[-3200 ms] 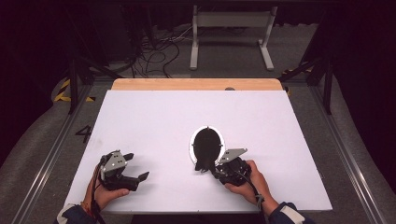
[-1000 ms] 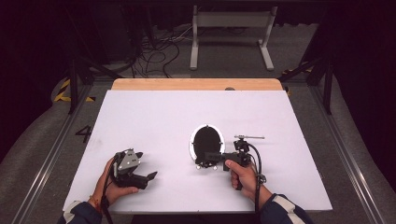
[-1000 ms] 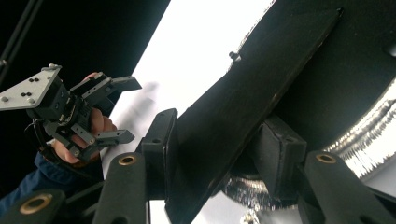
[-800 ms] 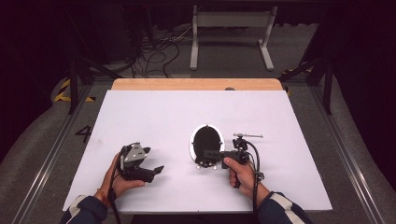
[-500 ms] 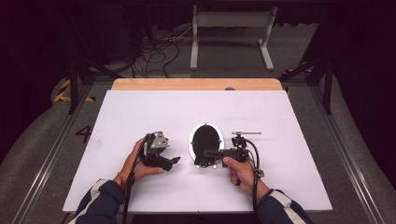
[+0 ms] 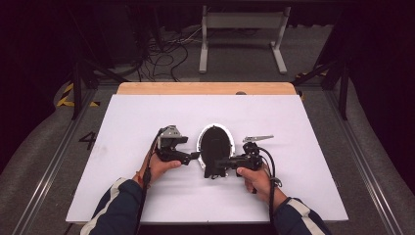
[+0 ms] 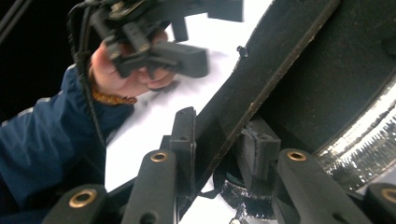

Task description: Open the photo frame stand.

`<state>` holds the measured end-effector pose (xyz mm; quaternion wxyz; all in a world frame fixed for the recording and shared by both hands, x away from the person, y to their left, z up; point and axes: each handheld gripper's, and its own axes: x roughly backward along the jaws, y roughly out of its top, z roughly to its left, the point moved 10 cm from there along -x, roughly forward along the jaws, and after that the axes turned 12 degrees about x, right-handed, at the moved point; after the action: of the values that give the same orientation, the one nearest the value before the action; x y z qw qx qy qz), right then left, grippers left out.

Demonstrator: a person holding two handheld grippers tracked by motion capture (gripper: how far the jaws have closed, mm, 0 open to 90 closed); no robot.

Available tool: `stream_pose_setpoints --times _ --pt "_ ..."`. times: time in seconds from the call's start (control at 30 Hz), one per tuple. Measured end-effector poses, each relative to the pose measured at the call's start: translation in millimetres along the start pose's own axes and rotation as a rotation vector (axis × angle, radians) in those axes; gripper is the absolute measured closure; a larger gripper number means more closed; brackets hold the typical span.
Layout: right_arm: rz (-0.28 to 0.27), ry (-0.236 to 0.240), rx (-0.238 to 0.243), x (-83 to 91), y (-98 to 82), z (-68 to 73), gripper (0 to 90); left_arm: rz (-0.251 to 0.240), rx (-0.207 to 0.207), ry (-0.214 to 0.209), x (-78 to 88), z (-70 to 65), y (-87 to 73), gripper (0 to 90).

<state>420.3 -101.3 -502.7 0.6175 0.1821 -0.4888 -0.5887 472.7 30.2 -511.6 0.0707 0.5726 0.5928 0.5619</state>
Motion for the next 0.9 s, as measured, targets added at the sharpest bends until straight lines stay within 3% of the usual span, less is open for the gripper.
stream_pose_setpoints --times 0.13,0.27,0.33,0.4,0.47,0.8,0.87,0.9 --pt "0.010 0.002 0.040 0.7 0.3 3.2 71.3 0.014 0.000 -0.069 -8.2 -5.4 1.2 18.0" --pt "0.009 0.002 0.059 1.2 0.4 3.8 71.4 -0.002 0.062 -0.158 -10.6 -18.0 5.0 27.3" --pt "0.008 0.006 0.069 1.7 0.3 4.7 71.5 0.001 0.073 -0.183 -10.6 -20.0 4.5 26.8" --pt "0.011 0.008 0.073 2.2 -0.1 5.3 71.6 0.002 0.064 -0.199 -9.2 -20.4 4.7 27.8" --pt "0.014 0.006 0.076 2.6 -0.5 5.3 71.9 -0.006 0.080 -0.218 -6.7 -23.0 5.8 28.0" --pt "0.025 -0.021 0.079 7.6 -2.7 4.0 73.9 -0.055 0.029 -0.211 3.4 -30.2 11.5 45.0" --pt "0.028 -0.026 0.078 8.6 -3.6 3.3 74.6 -0.027 0.017 -0.255 1.1 -35.9 6.2 53.3" --pt "0.028 -0.027 0.084 8.8 -3.8 3.2 75.1 -0.004 -0.005 -0.252 -0.9 -37.9 3.2 54.1"
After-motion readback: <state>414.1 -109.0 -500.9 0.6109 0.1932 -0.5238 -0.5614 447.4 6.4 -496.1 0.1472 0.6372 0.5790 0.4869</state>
